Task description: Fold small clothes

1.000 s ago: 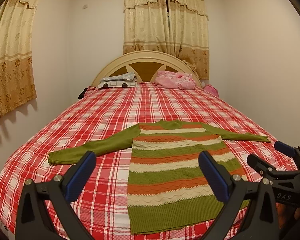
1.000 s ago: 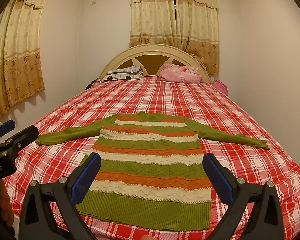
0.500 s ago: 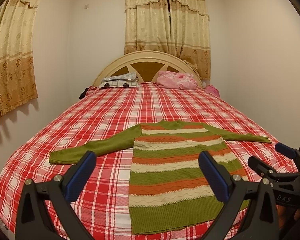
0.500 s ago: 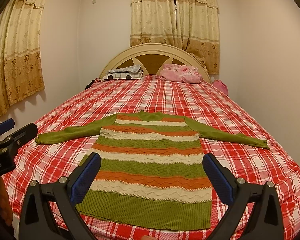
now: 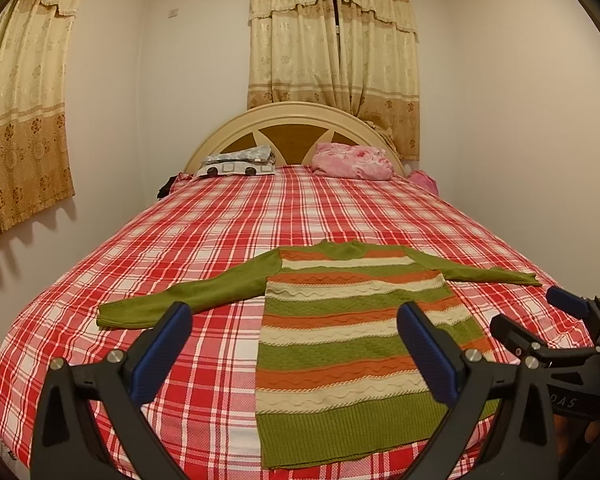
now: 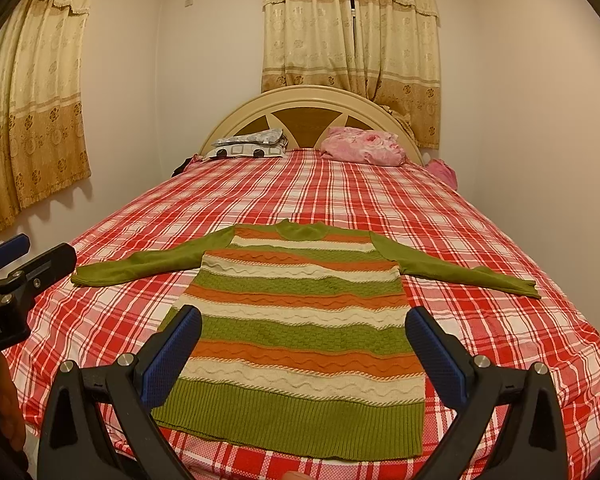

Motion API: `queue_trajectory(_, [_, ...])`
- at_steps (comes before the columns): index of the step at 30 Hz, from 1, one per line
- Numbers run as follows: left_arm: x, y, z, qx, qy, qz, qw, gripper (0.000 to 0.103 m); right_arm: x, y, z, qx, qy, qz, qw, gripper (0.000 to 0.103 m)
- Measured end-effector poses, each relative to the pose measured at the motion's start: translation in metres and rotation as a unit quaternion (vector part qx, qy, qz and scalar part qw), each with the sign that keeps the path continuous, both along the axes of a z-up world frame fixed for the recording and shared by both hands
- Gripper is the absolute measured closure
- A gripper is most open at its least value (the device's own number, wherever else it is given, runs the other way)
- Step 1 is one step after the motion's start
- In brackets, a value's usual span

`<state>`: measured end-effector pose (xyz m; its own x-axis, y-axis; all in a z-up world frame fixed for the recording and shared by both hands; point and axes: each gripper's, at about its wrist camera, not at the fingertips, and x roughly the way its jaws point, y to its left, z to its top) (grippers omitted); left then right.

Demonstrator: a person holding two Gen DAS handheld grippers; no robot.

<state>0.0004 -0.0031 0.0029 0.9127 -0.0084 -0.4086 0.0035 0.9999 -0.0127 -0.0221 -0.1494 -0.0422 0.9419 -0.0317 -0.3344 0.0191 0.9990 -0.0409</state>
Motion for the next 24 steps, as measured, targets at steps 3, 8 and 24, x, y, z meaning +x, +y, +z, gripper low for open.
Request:
queue_trajectory(3, [-0.0002,0.0001,-0.0002,0.000,0.000,0.000,1.0000,0.000,0.0001,0.0001,-0.0003,0.000,0.000,0.001,1.000,0.001])
queue_trajectory(8, [-0.0002,-0.0002,0.0002,0.000,-0.001,0.000,1.0000,0.000,0.0000,0.0007,-0.0009,0.001,0.001,0.001,1.000,0.001])
queue_trajectory(24, [0.0004,-0.0005,-0.0009,0.000,0.002,0.001,1.0000,0.000,0.0026,0.0001,-0.0027,0.004,0.005,0.005,1.000,0.001])
